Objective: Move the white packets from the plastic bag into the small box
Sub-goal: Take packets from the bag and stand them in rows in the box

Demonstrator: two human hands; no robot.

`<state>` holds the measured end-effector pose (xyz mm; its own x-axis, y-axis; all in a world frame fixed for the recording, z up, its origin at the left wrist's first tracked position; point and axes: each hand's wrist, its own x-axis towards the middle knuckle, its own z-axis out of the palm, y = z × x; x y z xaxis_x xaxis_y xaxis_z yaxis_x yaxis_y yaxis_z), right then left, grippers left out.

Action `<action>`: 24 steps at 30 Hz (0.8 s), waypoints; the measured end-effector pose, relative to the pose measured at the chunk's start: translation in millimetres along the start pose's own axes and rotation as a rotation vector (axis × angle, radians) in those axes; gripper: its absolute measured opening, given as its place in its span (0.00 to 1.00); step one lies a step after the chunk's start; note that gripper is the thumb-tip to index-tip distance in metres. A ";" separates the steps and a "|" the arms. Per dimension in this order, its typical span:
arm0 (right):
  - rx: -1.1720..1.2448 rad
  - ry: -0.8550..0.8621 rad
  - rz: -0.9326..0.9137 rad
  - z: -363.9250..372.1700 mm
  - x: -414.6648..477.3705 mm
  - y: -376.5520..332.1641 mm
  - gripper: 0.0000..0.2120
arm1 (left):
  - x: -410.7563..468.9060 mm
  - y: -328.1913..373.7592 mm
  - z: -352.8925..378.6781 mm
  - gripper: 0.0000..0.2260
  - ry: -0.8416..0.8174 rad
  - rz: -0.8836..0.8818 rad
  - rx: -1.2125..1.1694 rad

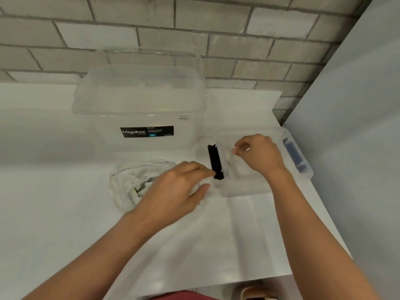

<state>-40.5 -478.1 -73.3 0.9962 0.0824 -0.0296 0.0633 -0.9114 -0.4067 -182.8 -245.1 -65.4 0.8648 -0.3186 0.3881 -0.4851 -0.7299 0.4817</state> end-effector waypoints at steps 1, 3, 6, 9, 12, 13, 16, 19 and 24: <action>0.039 0.051 -0.033 -5.7 -15.0 -7.0 0.09 | -9.6 -8.8 -11.6 0.12 0.035 -0.041 0.002; 0.163 0.122 -0.093 -13.5 -47.4 -27.5 0.06 | -29.5 -31.6 -31.6 0.11 0.084 -0.139 0.039; 0.405 0.147 -0.160 -11.0 -93.3 -68.4 0.02 | -57.0 -63.6 -49.1 0.10 0.079 -0.272 0.120; 0.523 0.029 -0.293 8.1 -122.2 -109.9 0.04 | -76.5 -80.9 -53.4 0.08 0.018 -0.278 0.163; 0.315 -0.111 -0.442 42.1 -126.1 -135.6 0.07 | -87.0 -89.1 -51.3 0.06 -0.090 -0.233 0.199; 0.204 -0.153 -0.455 51.9 -123.8 -140.0 0.09 | -88.4 -89.9 -50.0 0.05 -0.112 -0.213 0.201; -0.139 -0.245 -0.426 71.5 -115.7 -143.0 0.11 | -85.4 -85.0 -43.4 0.05 -0.150 -0.210 0.222; -0.286 -0.305 -0.341 75.2 -113.0 -140.3 0.11 | -72.7 -79.8 -31.7 0.08 -0.227 -0.247 0.280; -0.378 -0.345 -0.292 78.8 -114.9 -142.3 0.08 | -60.8 -91.7 -18.1 0.17 -0.347 -0.012 0.282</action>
<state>-168.7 -326.1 -84.1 0.8610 0.4203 -0.2864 0.4124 -0.9065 -0.0906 -193.3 -147.8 -118.9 0.8860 -0.4577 0.0738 -0.4616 -0.8560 0.2328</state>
